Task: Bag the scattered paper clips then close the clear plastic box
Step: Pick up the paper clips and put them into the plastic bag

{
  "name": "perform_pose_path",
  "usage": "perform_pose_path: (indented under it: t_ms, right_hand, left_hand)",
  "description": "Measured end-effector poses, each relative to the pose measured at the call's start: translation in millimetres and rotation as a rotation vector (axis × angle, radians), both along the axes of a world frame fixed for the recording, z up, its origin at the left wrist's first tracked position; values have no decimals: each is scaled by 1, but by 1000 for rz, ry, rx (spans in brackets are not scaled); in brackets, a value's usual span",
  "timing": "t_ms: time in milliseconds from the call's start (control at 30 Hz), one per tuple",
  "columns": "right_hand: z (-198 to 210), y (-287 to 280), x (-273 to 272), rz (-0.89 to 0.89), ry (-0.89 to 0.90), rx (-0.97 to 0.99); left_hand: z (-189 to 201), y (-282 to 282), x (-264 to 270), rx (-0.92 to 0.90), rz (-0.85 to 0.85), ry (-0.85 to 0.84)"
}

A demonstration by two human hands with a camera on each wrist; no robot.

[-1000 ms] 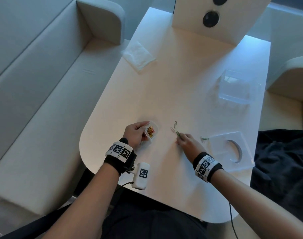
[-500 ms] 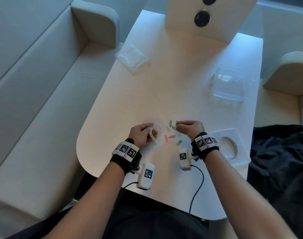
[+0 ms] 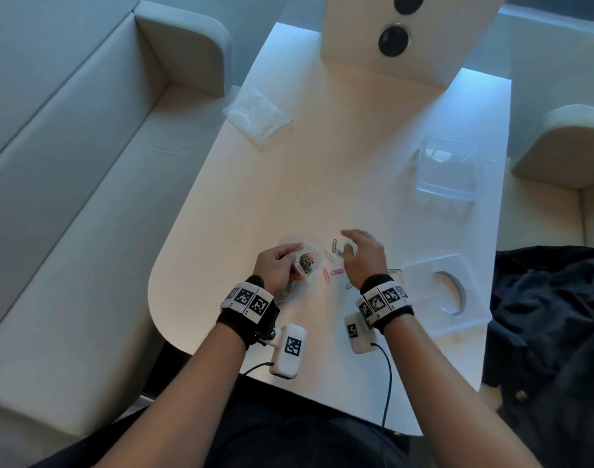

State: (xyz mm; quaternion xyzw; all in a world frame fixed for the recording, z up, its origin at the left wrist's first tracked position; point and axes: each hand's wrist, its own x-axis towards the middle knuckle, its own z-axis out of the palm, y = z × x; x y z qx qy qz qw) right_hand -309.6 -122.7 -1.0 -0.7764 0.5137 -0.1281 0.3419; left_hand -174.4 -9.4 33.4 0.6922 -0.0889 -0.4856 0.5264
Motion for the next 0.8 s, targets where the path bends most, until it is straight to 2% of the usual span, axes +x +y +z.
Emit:
perform_pose_path:
  t_ms: [100, 200, 433, 567, 667, 800]
  right_hand:
    - [-30, 7, 6, 187, 403, 78]
    - [-44, 30, 12, 385, 551, -65]
    - [-52, 54, -7, 621, 658, -390]
    - [-41, 40, -6, 677, 622, -394]
    - [-30, 27, 0, 710, 659, -302]
    - [-20, 8, 19, 606, 667, -259]
  left_hand:
    - [-1, 4, 5, -2, -18, -28]
    - [-7, 7, 8, 8, -19, -9]
    - [-7, 9, 6, -25, -26, 27]
    - [-4, 14, 6, -35, -20, 30]
    - [-5, 18, 7, -33, -13, 41]
    - [-3, 21, 4, -31, 10, 86]
